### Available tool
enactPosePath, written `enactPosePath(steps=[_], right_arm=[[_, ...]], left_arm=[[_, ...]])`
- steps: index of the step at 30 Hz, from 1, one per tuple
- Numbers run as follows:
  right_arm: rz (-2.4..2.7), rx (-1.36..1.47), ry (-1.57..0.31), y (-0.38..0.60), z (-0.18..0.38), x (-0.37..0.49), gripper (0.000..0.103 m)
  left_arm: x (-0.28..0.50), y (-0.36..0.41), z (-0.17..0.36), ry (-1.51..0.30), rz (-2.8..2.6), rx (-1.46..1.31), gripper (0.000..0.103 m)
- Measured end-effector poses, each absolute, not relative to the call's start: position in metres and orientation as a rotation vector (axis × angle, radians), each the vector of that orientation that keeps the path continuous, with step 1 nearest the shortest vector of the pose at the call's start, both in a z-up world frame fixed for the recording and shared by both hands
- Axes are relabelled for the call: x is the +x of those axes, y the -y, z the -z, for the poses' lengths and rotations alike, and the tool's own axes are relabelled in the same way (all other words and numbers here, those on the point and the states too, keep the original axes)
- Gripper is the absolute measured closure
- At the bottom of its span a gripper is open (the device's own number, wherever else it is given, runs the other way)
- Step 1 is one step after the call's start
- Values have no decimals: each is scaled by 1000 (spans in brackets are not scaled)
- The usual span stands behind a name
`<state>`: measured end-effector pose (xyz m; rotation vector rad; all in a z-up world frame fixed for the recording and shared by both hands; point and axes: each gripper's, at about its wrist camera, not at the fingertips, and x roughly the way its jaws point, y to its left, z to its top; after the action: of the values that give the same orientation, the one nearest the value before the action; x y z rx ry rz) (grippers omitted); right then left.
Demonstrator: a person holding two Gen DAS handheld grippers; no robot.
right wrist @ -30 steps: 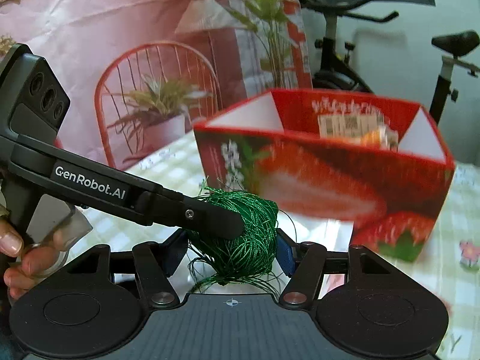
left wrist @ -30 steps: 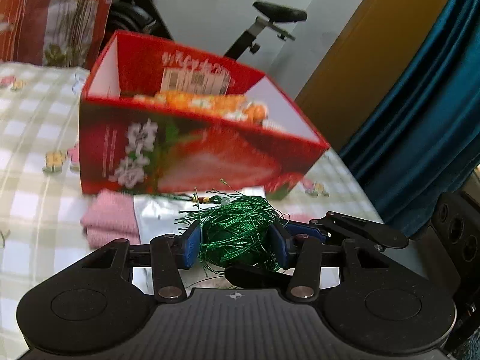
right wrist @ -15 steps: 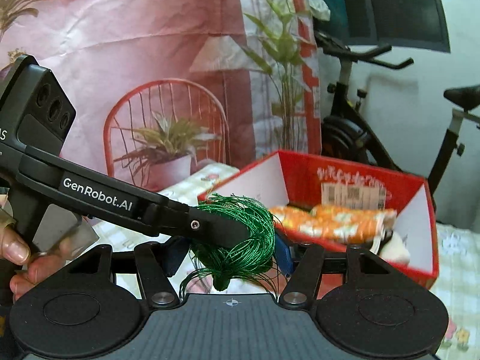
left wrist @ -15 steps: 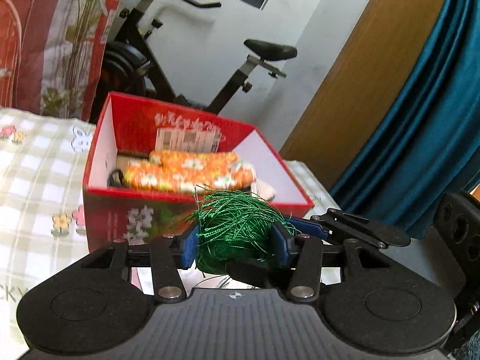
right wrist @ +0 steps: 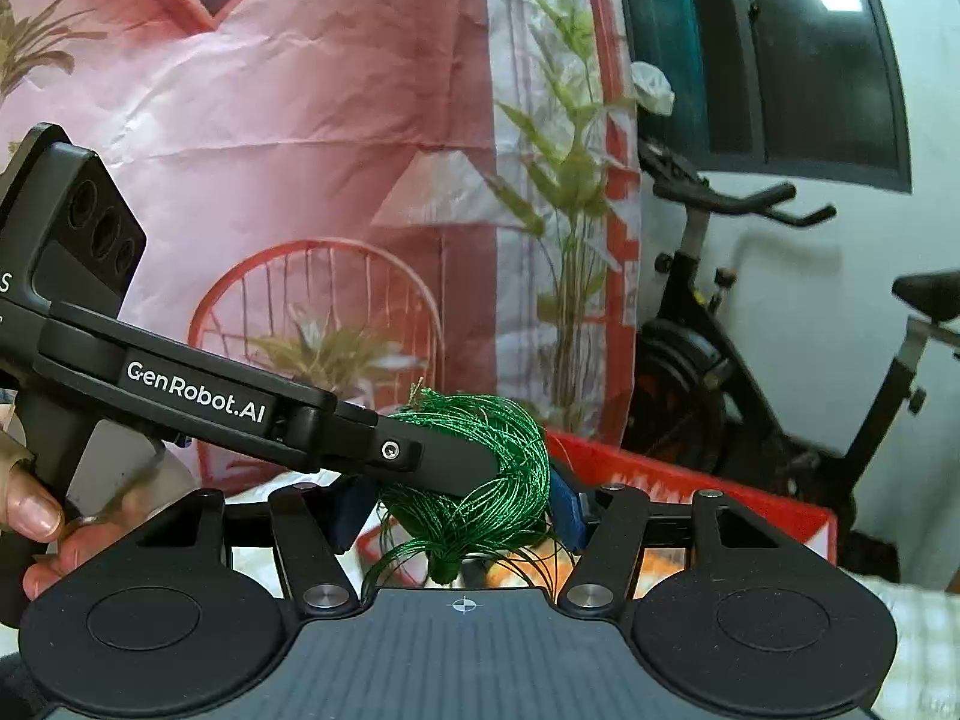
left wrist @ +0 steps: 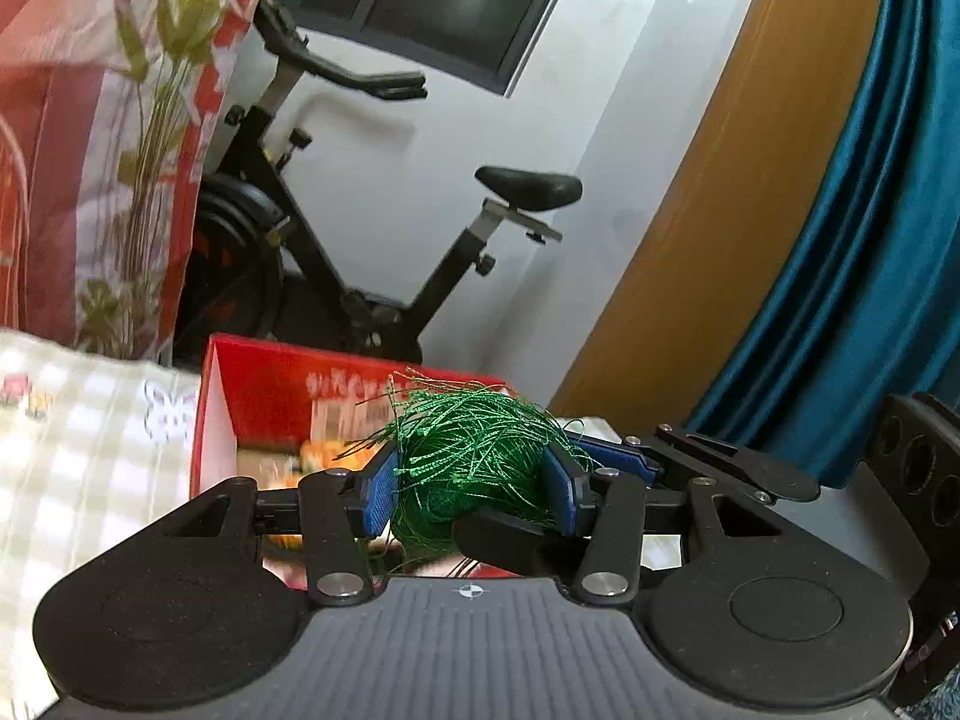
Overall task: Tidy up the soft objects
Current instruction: 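Lift the green tassel with both tools and carry it over the box, then open both tools to release the green tassel into the box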
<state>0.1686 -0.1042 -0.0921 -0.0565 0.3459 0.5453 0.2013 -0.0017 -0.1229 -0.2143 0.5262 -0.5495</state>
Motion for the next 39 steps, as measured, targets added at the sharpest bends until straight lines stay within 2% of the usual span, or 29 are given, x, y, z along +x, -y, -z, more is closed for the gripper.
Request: enactPosePath(steps=[13,26,39], right_arm=[[-524,-149,-268,82,79,231,47],[-441,-190,-481,67,135,283,48],[-385,-146,-537,96,156,257,47]], left_arm=[[249,-6,106,-441,508,-171,50],[288,-10,153,-592,462,-180,50],[267,-24,155,-611,385,-100,48]])
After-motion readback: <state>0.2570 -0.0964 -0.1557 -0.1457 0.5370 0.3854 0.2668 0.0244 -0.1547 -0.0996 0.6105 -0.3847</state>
